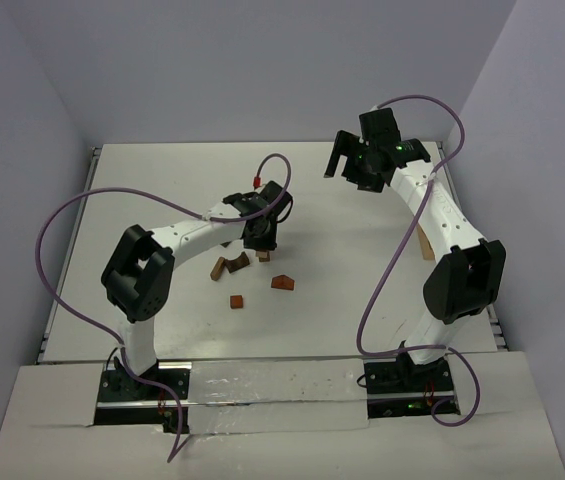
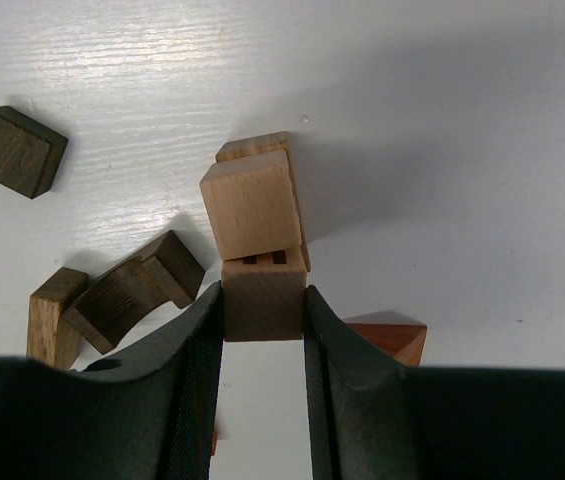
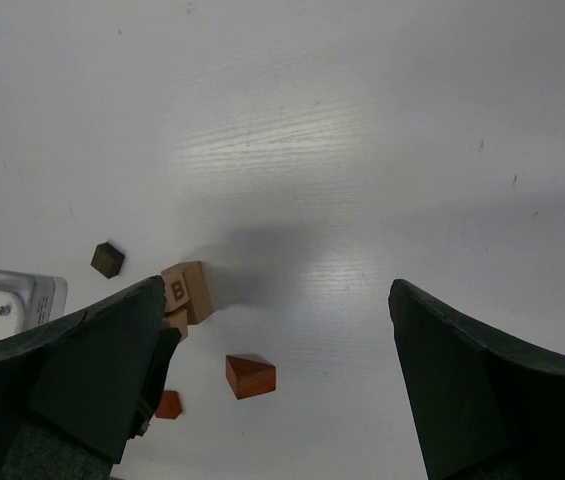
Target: Build the wood block tower
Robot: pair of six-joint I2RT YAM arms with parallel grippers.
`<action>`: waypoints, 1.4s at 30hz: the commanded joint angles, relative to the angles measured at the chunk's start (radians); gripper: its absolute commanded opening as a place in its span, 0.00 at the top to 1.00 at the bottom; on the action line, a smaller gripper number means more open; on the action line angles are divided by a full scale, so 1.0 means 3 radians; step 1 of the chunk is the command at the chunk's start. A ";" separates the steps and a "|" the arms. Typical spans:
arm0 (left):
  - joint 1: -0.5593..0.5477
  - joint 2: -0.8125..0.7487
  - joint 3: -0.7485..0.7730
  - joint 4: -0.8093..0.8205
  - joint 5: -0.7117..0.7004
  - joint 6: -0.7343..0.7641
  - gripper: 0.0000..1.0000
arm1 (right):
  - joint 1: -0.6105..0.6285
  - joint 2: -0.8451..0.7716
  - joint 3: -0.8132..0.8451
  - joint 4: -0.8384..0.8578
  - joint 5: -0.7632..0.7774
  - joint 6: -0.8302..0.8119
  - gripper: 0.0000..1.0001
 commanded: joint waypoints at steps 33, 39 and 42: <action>0.0021 0.0109 0.0203 0.0095 0.0002 -0.0095 0.77 | -0.0019 -0.0120 -0.0046 0.0116 -0.0089 -0.0015 0.00; 0.0034 0.0083 0.0144 0.0112 -0.0003 -0.0103 0.71 | -0.0017 -0.0111 -0.0046 0.0118 -0.0105 -0.0019 0.00; 0.0047 0.0095 0.0142 0.0118 0.0017 -0.0100 0.70 | -0.0019 -0.0111 -0.0041 0.0117 -0.0109 -0.0019 0.00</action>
